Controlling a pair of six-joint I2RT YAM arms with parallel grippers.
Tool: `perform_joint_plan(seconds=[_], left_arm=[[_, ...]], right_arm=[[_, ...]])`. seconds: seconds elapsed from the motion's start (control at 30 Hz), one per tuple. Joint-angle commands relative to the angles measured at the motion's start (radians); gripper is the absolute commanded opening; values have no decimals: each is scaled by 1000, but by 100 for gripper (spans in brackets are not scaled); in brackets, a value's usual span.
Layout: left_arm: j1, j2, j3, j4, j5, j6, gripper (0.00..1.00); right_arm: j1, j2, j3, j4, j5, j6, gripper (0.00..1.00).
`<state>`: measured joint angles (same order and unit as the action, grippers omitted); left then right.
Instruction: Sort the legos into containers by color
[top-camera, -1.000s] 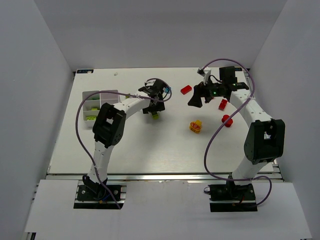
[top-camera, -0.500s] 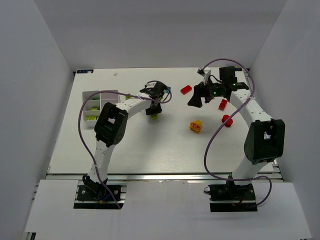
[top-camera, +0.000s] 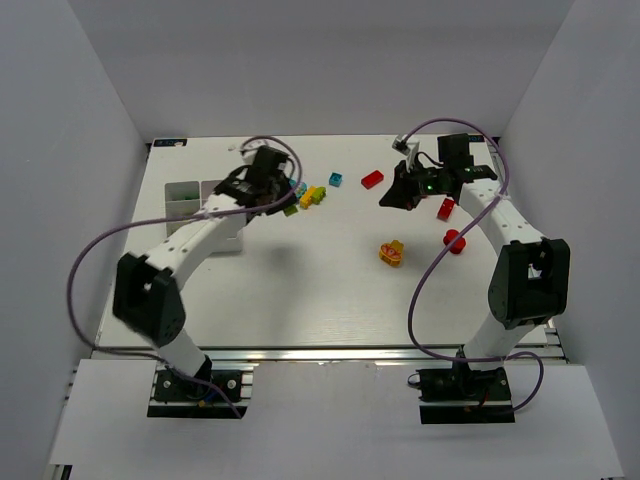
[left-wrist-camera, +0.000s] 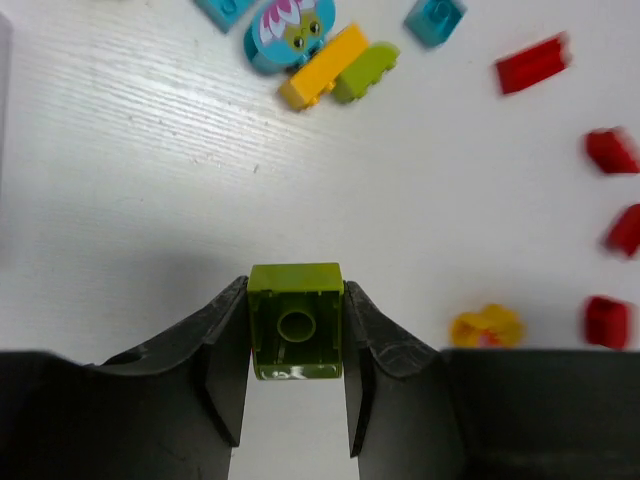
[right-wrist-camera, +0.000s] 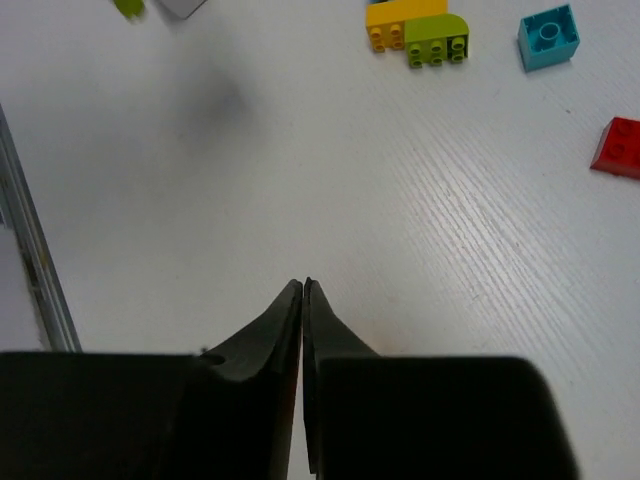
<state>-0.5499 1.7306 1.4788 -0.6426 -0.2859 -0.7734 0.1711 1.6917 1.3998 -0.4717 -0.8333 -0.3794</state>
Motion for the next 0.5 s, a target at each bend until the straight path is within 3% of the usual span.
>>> perform_joint_plan(seconds=[0.0,0.2,0.47], left_arm=[[132,-175,-115,34,63,-117,0],[442,-408,-339,69,162,-253,0],[712,-395,-305,-19,178,-262,0]], right_arm=[[11,-41,-1,-2,-47,-9,0],[24,-38,-1,2,-52,-4,0],[34,-36,2,5,-53,-3,0]])
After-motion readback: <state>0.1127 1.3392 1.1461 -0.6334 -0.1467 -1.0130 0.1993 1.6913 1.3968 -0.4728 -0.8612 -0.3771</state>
